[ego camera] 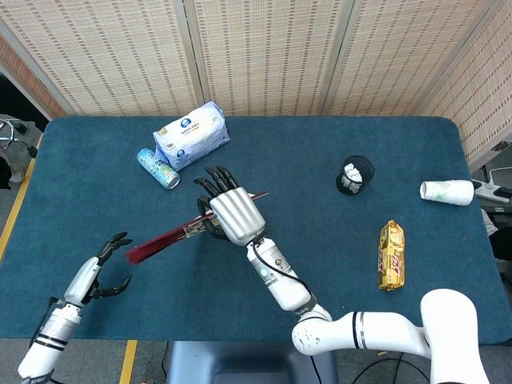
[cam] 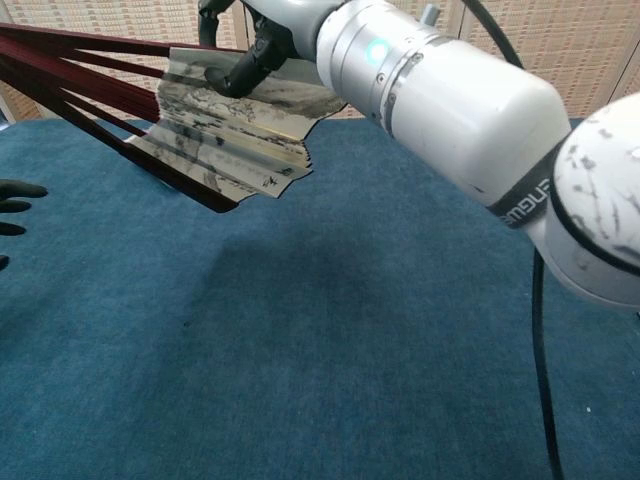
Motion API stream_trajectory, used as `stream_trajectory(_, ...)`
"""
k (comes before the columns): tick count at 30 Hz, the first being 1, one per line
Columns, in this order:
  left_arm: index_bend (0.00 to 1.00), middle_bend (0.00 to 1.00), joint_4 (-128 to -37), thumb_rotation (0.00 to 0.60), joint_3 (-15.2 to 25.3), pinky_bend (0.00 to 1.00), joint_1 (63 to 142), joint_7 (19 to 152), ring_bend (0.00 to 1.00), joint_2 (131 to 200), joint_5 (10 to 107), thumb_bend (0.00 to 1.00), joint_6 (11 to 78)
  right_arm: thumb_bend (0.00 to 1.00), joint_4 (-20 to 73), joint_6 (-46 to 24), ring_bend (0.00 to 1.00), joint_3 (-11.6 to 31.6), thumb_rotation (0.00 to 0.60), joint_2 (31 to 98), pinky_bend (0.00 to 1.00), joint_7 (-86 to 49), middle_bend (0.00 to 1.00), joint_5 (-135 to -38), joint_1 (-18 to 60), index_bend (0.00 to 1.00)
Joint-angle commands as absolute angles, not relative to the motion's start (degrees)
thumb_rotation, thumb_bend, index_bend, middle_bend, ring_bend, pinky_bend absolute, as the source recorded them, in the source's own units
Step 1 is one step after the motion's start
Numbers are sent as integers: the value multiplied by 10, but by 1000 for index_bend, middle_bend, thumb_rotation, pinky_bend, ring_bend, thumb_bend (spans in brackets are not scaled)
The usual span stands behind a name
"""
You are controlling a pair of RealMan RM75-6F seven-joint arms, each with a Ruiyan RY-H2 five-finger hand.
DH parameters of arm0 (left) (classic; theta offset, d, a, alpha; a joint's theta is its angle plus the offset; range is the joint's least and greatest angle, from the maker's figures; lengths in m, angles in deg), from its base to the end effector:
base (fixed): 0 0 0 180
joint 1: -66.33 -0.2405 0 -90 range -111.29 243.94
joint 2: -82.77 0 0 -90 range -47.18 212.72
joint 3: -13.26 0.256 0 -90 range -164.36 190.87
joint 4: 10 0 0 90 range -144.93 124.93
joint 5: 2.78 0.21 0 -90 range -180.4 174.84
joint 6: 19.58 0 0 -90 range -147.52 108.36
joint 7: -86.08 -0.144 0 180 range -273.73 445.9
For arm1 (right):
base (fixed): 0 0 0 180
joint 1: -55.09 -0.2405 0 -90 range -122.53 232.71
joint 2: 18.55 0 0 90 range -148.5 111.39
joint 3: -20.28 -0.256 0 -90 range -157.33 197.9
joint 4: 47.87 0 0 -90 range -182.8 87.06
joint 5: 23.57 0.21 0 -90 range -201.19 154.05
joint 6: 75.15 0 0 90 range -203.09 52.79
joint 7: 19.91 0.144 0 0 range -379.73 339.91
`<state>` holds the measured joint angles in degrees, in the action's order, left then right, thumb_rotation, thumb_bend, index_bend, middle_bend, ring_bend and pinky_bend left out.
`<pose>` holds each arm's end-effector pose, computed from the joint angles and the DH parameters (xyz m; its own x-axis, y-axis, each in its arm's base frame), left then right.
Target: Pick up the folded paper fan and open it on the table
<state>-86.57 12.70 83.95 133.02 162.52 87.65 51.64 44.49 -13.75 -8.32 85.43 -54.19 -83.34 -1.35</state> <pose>-0.2951 0.2393 0.0522 -0.3226 0.3306 0.8869 0.9308 -0.0595 0.3608 0.0529 -0.3374 -0.0229 0.1754 -0.0909 0.9803 -0.8255 -0.5561 0.0961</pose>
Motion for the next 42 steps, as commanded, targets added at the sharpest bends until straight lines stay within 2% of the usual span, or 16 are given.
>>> stream_trajectory(1,115,0,-870,600,111,114,852,1334,0,1654,855,376,506,631,449,-132,0,-94,600,868,0,-553,163,-805,-33,662)
stream_trajectory(8,116,0,-855,600,65,114,863,1331,0,1713,809,373,514,631,430,-112,0,-99,600,892,0,-565,162,-776,-60,663)
stream_trajectory(13,129,0,-893,600,62,114,863,1383,0,1722,813,369,523,631,408,-97,0,-93,600,910,0,-550,162,-785,-70,663)
stream_trajectory(24,221,0,-893,600,46,114,871,1360,0,1773,784,368,517,635,384,-84,0,-92,600,936,0,-540,163,-781,-89,663)
stream_trajectory(36,462,60,-877,600,14,115,872,1350,0,1814,746,348,522,634,379,-80,0,-90,600,947,0,-538,163,-768,-99,663)
stream_trajectory(42,608,105,-878,600,9,115,869,1355,0,1820,747,408,529,635,376,-76,0,-88,600,949,0,-538,163,-768,-101,663)
